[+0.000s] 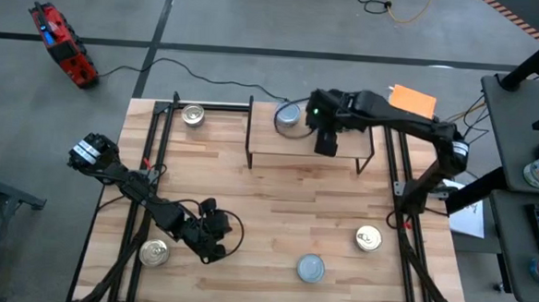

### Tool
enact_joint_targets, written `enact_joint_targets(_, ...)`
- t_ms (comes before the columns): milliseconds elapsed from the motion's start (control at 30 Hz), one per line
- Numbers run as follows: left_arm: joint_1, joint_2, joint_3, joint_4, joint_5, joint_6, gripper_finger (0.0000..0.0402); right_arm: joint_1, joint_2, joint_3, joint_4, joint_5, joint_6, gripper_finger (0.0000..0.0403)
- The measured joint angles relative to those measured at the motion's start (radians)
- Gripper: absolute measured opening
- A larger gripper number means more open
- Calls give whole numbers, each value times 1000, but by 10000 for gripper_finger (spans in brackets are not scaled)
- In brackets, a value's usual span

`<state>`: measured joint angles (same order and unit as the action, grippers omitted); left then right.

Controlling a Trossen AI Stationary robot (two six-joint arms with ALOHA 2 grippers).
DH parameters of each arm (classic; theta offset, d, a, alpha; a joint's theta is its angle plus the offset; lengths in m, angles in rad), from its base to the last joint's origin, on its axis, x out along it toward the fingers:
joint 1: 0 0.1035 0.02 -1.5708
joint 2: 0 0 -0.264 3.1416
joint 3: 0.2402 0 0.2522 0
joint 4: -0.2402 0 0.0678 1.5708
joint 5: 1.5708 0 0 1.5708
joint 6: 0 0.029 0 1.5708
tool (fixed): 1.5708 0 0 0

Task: Stack canned seafood by type on shelf
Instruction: Put the blue-pink tuna can on the shelf

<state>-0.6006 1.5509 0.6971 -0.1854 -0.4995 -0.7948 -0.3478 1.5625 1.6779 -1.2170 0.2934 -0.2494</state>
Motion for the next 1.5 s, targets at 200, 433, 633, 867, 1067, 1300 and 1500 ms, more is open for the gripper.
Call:
enact_joint_targets(200, 0, 0, -2, -6, -18, 0, 0, 115, 3, -47, 60, 244, -70, 187)
enact_joint_targets(433, 0, 0, -6, -6, -42, 0, 0, 177, 3, -139, 99, 461, -30, 187)
enact_joint_targets(633, 0, 0, -6, -10, -62, 1, 0, 210, 7, -182, 156, 454, 65, 187)
enact_joint_targets(867, 0, 0, -6, -10, -68, 13, 0, 224, 9, -222, 159, 514, 104, 187)
enact_joint_targets(1067, 0, 0, -6, -10, -70, 19, 0, 223, 9, -227, 159, 511, 108, 204)
enact_joint_targets(1300, 0, 0, -6, -10, -71, 19, 0, 221, 8, -227, 161, 385, 124, 203)
enact_joint_targets(1500, 0, 0, -6, -10, -70, 19, 0, 221, 8, -224, 160, 367, 139, 206)
